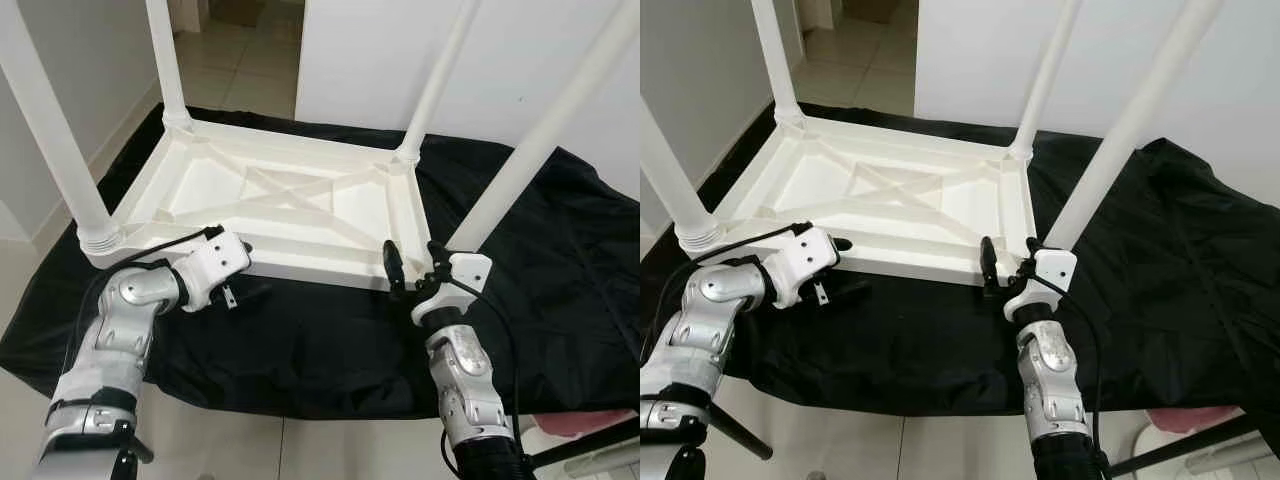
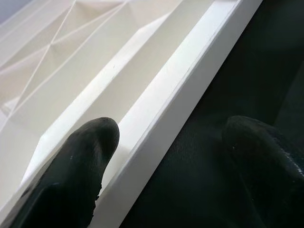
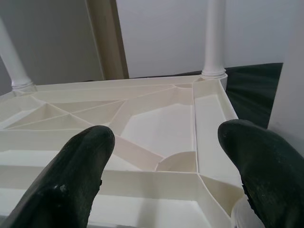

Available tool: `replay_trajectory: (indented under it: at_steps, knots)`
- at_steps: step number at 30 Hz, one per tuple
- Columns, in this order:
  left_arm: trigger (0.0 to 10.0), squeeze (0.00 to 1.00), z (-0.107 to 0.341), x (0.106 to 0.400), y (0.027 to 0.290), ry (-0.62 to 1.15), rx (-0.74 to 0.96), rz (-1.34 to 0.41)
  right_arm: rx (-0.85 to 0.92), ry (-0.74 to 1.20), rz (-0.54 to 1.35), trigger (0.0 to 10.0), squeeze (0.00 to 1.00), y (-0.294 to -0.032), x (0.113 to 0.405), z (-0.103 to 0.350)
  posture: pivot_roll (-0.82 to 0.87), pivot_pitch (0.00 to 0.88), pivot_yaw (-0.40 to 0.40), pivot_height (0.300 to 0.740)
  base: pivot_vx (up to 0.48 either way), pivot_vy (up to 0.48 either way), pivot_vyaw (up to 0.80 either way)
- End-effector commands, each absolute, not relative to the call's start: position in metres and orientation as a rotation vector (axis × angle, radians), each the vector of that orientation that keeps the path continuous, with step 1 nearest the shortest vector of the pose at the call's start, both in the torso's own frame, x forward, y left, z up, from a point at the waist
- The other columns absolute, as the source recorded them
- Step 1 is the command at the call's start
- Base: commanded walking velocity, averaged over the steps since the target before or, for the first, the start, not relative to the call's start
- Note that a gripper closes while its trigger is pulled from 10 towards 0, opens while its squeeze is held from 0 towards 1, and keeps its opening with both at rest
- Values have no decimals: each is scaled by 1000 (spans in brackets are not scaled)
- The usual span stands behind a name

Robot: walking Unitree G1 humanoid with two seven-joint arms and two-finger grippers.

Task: Building children table

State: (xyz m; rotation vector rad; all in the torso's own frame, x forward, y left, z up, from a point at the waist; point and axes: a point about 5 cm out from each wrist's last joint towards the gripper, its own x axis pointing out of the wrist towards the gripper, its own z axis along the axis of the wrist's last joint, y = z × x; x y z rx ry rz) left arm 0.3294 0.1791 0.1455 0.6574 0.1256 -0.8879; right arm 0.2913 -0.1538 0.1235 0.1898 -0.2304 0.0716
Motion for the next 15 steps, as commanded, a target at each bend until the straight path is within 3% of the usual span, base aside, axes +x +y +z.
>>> replay_trajectory:
  at_steps: [1, 7, 10, 15]
  knots:
    - [10000, 0, 149, 343, 192, 52, 648, -559, 193, -188, 7, 10000, 0, -166, 289, 113, 6, 8, -75, 740, 0, 0, 0]
    - [10000, 0, 146, 348, 198, 80, 629, -523, 188, -192, 16, 10000, 0, -164, 291, 113, 5, 4, -75, 740, 0, 0, 0]
    - [10000, 0, 140, 356, 215, 153, 702, -399, 187, -200, 27, 10000, 0, -159, 294, 115, 8, 1, -75, 740, 0, 0, 0]
    - [10000, 0, 141, 359, 219, 166, 649, -384, 185, -200, 29, 10000, 0, -158, 296, 115, 15, 0, -76, 740, 0, 0, 0]
